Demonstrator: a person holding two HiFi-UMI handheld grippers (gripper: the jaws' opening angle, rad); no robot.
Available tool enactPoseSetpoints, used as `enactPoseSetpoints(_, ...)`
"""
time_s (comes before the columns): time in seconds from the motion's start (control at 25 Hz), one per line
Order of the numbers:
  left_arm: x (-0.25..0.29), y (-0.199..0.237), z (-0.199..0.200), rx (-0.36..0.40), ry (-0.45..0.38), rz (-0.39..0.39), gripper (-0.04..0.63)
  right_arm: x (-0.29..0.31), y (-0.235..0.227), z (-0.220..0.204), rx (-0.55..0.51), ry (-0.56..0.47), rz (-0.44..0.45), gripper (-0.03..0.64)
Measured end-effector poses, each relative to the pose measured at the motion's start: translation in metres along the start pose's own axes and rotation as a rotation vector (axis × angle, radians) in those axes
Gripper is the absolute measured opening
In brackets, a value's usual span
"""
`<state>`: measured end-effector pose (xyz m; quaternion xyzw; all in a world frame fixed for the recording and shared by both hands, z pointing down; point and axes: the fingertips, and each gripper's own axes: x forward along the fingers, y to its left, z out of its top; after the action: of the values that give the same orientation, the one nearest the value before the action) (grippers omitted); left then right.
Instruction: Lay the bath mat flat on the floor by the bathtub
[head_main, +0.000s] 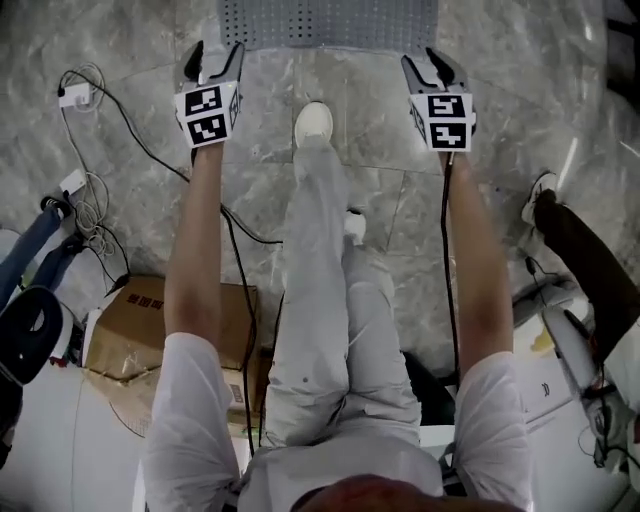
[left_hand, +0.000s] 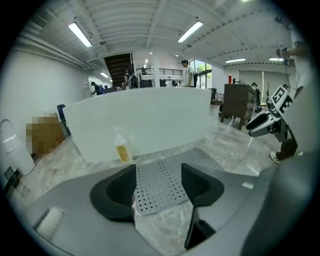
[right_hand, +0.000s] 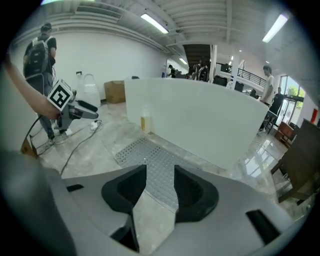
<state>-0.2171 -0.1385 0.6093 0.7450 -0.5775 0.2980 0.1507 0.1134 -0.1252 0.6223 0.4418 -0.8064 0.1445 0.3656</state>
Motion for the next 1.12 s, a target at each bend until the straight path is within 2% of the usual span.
enactPoseSetpoints(0.28,-0.184,-0.017,0.136,0.012,-0.079,-0.026,0.278,-0.195,0.014,0.130,0.068,-0.139,0.022,0.161)
enactPoseSetpoints(0.4,-0.265,-0.027,0.201,0.003,-0.150,-0.050,0.262,-0.280,0.021,0.189,0.086,-0.226,0.020,0.149)
enactPoseSetpoints(0.64,-0.402,-0.059,0.319,-0.009,-0.311,-0.092,0.232,-0.438,0.051,0.301,0.027,-0.405,0.007,0.114)
enactPoseSetpoints(0.76,-0.461,-0.073,0.361,0.000,-0.390,-0.108,0.182,-0.497,0.059,0.331,0.031,-0.467,-0.022,0.078)
enactPoseSetpoints(0.84,-0.496,-0.076,0.385,0.008,-0.440,-0.097,0.125,-0.530,0.060,0.349,0.017,-0.523,-0.049,0.018)
enactPoseSetpoints(0.96,-0.548,-0.078,0.417,0.026,-0.506,-0.062,0.010,-0.573,0.065,0.367,-0.001,-0.592,-0.058,0.002)
enactPoseSetpoints(1.12,-0.598,-0.094,0.440,0.043,-0.543,-0.028,-0.002,-0.624,0.067,0.377,-0.027,-0.660,-0.086,0.000)
